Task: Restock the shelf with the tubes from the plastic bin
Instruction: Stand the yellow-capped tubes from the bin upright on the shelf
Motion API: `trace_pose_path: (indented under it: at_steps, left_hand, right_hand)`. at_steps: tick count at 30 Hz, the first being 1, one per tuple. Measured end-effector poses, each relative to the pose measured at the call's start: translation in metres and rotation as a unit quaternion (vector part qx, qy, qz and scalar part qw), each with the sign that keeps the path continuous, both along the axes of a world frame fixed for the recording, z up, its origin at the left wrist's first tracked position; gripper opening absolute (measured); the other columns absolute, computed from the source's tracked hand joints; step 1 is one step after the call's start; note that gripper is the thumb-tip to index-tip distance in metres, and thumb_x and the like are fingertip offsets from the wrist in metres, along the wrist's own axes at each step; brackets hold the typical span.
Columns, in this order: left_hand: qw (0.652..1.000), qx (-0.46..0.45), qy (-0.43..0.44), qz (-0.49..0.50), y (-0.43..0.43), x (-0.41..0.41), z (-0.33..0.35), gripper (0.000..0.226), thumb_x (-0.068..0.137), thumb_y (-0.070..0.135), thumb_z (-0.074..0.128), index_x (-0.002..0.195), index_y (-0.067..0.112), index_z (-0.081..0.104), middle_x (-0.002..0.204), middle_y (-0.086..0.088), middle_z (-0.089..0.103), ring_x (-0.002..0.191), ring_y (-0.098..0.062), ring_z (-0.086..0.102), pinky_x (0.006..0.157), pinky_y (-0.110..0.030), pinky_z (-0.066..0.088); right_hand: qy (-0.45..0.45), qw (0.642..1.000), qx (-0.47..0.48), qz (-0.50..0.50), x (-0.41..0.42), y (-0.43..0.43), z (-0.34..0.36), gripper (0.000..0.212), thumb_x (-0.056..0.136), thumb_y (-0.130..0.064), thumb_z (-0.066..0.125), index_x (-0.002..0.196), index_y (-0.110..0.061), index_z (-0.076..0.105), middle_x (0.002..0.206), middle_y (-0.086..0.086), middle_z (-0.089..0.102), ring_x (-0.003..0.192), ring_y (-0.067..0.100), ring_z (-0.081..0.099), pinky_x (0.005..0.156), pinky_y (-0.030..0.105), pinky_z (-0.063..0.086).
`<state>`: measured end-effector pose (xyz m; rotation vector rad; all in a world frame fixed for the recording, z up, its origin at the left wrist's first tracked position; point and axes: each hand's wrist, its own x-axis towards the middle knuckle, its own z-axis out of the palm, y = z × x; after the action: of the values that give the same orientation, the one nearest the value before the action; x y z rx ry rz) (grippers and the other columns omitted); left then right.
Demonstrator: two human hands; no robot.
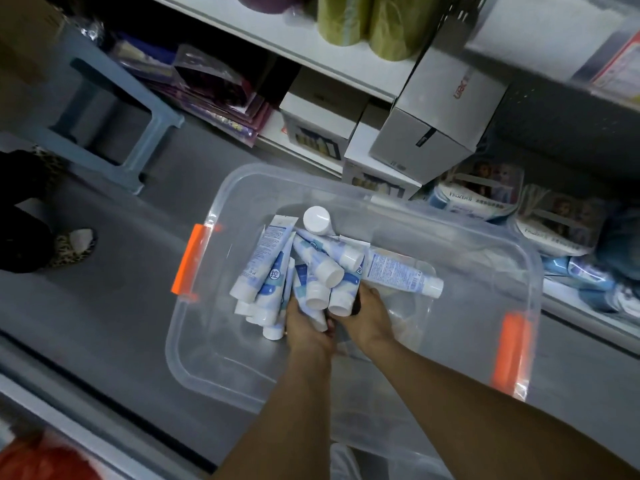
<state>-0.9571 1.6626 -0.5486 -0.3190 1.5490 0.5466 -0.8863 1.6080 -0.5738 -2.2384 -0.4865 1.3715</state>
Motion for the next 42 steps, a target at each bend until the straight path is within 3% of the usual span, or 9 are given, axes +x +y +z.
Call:
trace_pose_path:
  at_steps: [3, 6, 10, 15, 20, 23, 31, 36, 42]
  left_hand:
    - [1.0, 0.026, -0.008, -0.006, 0.0, 0.002, 0.001, 0.023, 0.091, 0.044, 0.054, 0.096, 0.024, 0.065, 0.087, -0.001, 0.07, 0.085, -0.021, 0.065, 0.085, -0.036, 0.053]
    - [0.998, 0.041, -0.055, -0.005, 0.003, 0.001, 0.006, 0.029, 0.092, 0.044, 0.054, 0.095, 0.018, 0.068, 0.08, -0.004, 0.074, 0.083, -0.022, 0.066, 0.075, -0.038, 0.053]
    - [0.996, 0.061, -0.059, -0.025, 0.003, 0.001, 0.007, 0.036, 0.095, 0.044, 0.052, 0.114, 0.016, 0.065, 0.095, -0.007, 0.072, 0.09, -0.023, 0.066, 0.091, -0.044, 0.05]
    - [0.981, 0.074, -0.051, -0.174, 0.003, 0.003, 0.028, 0.033, 0.092, 0.044, 0.057, 0.108, 0.016, 0.067, 0.096, -0.005, 0.073, 0.088, -0.019, 0.068, 0.082, -0.036, 0.054]
    - [0.963, 0.031, -0.081, -0.256, -0.018, 0.019, 0.068, 0.029, 0.085, 0.044, 0.064, 0.096, 0.017, 0.068, 0.079, -0.002, 0.072, 0.067, -0.012, 0.064, 0.062, -0.026, 0.05]
    - [0.947, 0.019, -0.096, -0.306, -0.036, 0.024, 0.085, 0.031, 0.088, 0.046, 0.06, 0.096, 0.016, 0.066, 0.07, -0.003, 0.068, 0.048, -0.008, 0.057, 0.056, -0.023, 0.046]
    - [0.914, 0.085, -0.112, -0.381, -0.042, 0.016, 0.144, 0.029, 0.091, 0.033, 0.061, 0.106, 0.008, 0.063, 0.094, -0.008, 0.073, 0.076, -0.014, 0.073, 0.07, -0.028, 0.055]
    - [0.887, 0.15, -0.121, -0.419, -0.028, 0.002, 0.194, 0.021, 0.095, 0.033, 0.054, 0.098, 0.013, 0.063, 0.098, -0.011, 0.074, 0.08, -0.018, 0.073, 0.08, -0.033, 0.054]
    - [0.891, 0.192, -0.152, -0.383, -0.033, -0.006, 0.249, 0.018, 0.095, 0.015, 0.05, 0.095, 0.003, 0.063, 0.098, -0.015, 0.074, 0.087, -0.023, 0.071, 0.089, -0.038, 0.052]
  right_hand:
    - [0.037, 0.997, 0.033, -0.053, 0.003, -0.005, 0.001, 0.059, 0.063, -0.047, 0.076, 0.118, -0.032, 0.057, 0.109, -0.01, 0.068, 0.101, 0.012, 0.063, 0.092, 0.04, 0.053]
    - [0.049, 0.994, 0.06, -0.075, 0.012, -0.006, 0.005, 0.041, 0.074, -0.024, 0.08, 0.11, -0.02, 0.06, 0.101, -0.005, 0.07, 0.095, 0.013, 0.065, 0.086, 0.034, 0.053]
    - [0.07, 0.988, 0.101, -0.096, 0.023, -0.009, 0.018, 0.028, 0.077, -0.018, 0.079, 0.098, -0.021, 0.062, 0.094, -0.007, 0.07, 0.089, 0.009, 0.066, 0.075, 0.023, 0.052]
    - [0.085, 0.976, 0.106, -0.168, 0.041, -0.013, 0.041, 0.036, 0.07, -0.045, 0.076, 0.099, -0.026, 0.067, 0.096, -0.003, 0.073, 0.093, 0.018, 0.069, 0.084, 0.045, 0.057]
    - [-0.004, 0.98, 0.093, -0.176, 0.064, -0.021, 0.079, 0.033, 0.065, -0.049, 0.064, 0.089, -0.027, 0.065, 0.086, -0.008, 0.068, 0.091, 0.021, 0.065, 0.083, 0.038, 0.053]
    - [-0.054, 0.988, 0.03, -0.143, 0.077, -0.027, 0.102, 0.03, 0.073, -0.042, 0.068, 0.071, -0.021, 0.047, 0.071, -0.004, 0.057, 0.076, 0.026, 0.057, 0.075, 0.037, 0.048]
    - [-0.13, 0.988, 0.014, -0.083, 0.087, -0.047, 0.173, 0.029, 0.084, -0.038, 0.063, 0.078, -0.018, 0.043, 0.071, -0.003, 0.052, 0.073, 0.023, 0.05, 0.063, 0.031, 0.033]
    - [-0.007, 0.975, 0.094, -0.204, 0.087, -0.051, 0.216, 0.03, 0.067, -0.038, 0.063, 0.068, -0.015, 0.044, 0.064, 0.003, 0.045, 0.059, 0.019, 0.041, 0.053, 0.027, 0.03]
    - [0.099, 0.951, 0.111, -0.27, 0.088, -0.069, 0.268, 0.02, 0.084, -0.025, 0.06, 0.072, -0.011, 0.053, 0.054, 0.01, 0.05, 0.042, 0.016, 0.032, 0.042, 0.021, 0.022]
